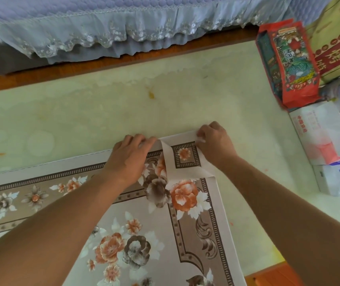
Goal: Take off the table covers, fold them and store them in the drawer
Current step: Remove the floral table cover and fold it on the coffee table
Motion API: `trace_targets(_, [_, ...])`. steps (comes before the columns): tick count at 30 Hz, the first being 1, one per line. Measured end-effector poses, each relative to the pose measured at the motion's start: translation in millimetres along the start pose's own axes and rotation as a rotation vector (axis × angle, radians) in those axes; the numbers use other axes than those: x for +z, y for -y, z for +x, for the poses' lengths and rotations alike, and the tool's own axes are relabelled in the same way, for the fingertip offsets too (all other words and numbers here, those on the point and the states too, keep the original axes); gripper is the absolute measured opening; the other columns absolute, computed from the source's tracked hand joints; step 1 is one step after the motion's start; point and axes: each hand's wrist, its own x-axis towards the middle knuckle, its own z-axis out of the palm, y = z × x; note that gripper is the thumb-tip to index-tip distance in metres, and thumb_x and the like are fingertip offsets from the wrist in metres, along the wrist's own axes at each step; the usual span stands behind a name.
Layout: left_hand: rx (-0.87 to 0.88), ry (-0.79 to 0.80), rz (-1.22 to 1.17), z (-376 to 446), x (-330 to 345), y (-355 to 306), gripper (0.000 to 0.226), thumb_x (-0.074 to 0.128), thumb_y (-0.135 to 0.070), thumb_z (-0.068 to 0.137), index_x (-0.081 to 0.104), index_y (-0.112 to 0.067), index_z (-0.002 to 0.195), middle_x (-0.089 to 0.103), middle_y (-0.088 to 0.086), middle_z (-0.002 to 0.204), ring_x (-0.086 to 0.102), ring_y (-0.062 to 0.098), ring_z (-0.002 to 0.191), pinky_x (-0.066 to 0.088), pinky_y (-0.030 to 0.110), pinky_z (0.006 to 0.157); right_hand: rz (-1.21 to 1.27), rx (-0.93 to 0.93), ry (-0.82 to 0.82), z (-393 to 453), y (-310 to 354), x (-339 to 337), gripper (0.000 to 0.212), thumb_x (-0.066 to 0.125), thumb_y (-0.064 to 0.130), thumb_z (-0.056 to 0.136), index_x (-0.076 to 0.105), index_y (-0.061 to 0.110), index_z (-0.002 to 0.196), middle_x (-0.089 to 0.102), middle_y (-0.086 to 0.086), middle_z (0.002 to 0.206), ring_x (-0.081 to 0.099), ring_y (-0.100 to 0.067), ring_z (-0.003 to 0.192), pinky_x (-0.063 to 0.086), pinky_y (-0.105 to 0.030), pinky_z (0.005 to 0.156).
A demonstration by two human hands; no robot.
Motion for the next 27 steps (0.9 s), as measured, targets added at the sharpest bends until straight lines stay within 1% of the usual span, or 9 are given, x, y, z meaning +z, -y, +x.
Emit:
trace_targets(4, [-0.072,0.043,0.026,6,-6,-8,0.087,0.075,-0.021,0.087,0.023,-0.029,0.156,0.035,0.004,0.141,0.036,0.027,0.127,0.043,0.044,0.096,-0.05,0.147,-0.062,-8,25,18,0.058,0.074,0.019,0.086,0.043,0.012,0.134,0.04,-0.012,0.128,0.041,-0.034,0.115,0.043,-0.039,0.098])
trace_targets(7, [-0.095,0.052,0.04,8,-5,-8,0.083,0.075,-0.025,0.087,0.025,-0.03,0.153,0.035,0.005,0.138,0.037,0.027,0.125,0.044,0.044,0.094,0.106,0.272,-0.134,-13,27,26,0.064,0.068,0.013,0.088,0.035,0.017,0.143,0.04,-0.012,0.131,0.043,-0.033,0.116,0.045,-0.04,0.091])
trace_targets(10, [-0.116,0.044,0.079,7,-5,-5,0.077,0.073,-0.036,0.088,0.028,-0.029,0.151,0.04,0.006,0.132,0.044,0.028,0.121,0.041,0.045,0.096,0.25,0.365,-0.163,-16,23,29,0.062,0.066,0.013,0.09,0.035,0.018,0.144,0.047,-0.011,0.128,0.052,-0.033,0.114,0.045,-0.039,0.084])
trace_targets(13, [-0.127,0.026,0.122,3,-3,-6,0.068,0.071,-0.041,0.089,0.036,-0.025,0.145,0.052,0.004,0.125,0.053,0.027,0.115,0.037,0.044,0.095,0.323,0.395,-0.188,-18,19,33,0.049,0.061,0.011,0.089,0.043,0.019,0.134,0.058,-0.005,0.11,0.055,-0.03,0.109,0.045,-0.036,0.079])
trace_targets(15, [-0.154,0.006,0.103,-1,-2,-7,0.059,0.07,-0.04,0.09,0.042,-0.022,0.138,0.057,0.002,0.119,0.057,0.027,0.11,0.039,0.043,0.091,0.347,0.417,-0.195,-21,18,34,0.038,0.059,0.011,0.088,0.047,0.021,0.123,0.053,0.004,0.094,0.055,-0.028,0.103,0.048,-0.037,0.077])
trace_targets(17, [-0.156,-0.024,0.088,-8,2,-5,0.048,0.07,-0.039,0.091,0.049,-0.018,0.129,0.06,0.004,0.113,0.059,0.028,0.105,0.041,0.044,0.087,0.338,0.409,-0.198,-24,18,36,0.024,0.059,0.015,0.09,0.051,0.021,0.112,0.052,0.006,0.088,0.055,-0.025,0.097,0.05,-0.039,0.076])
trace_targets(19, [-0.099,-0.067,0.083,-16,9,-1,0.04,0.072,-0.036,0.09,0.058,-0.014,0.12,0.059,0.007,0.109,0.057,0.031,0.101,0.044,0.044,0.081,0.289,0.373,-0.208,-24,16,37,0.003,0.056,0.021,0.095,0.055,0.018,0.095,0.056,0.002,0.086,0.054,-0.025,0.089,0.044,-0.035,0.071])
trace_targets(22, [-0.031,-0.117,0.093,-26,17,5,0.034,0.076,-0.03,0.087,0.064,-0.012,0.113,0.057,0.01,0.113,0.056,0.032,0.102,0.05,0.044,0.082,0.271,0.378,-0.208,-21,12,35,0.019,0.051,0.019,0.097,0.058,0.012,0.081,0.056,-0.002,0.077,0.053,-0.026,0.078,0.034,-0.031,0.064])
trace_targets(27, [-0.03,-0.173,0.092,-34,26,9,0.035,0.069,-0.028,0.091,0.063,-0.008,0.12,0.053,0.018,0.135,0.052,0.038,0.125,0.047,0.049,0.105,0.333,0.463,-0.181,-14,14,31,0.023,0.055,0.021,0.095,0.063,0.015,0.075,0.056,0.001,0.067,0.055,-0.026,0.071,0.034,-0.029,0.057])
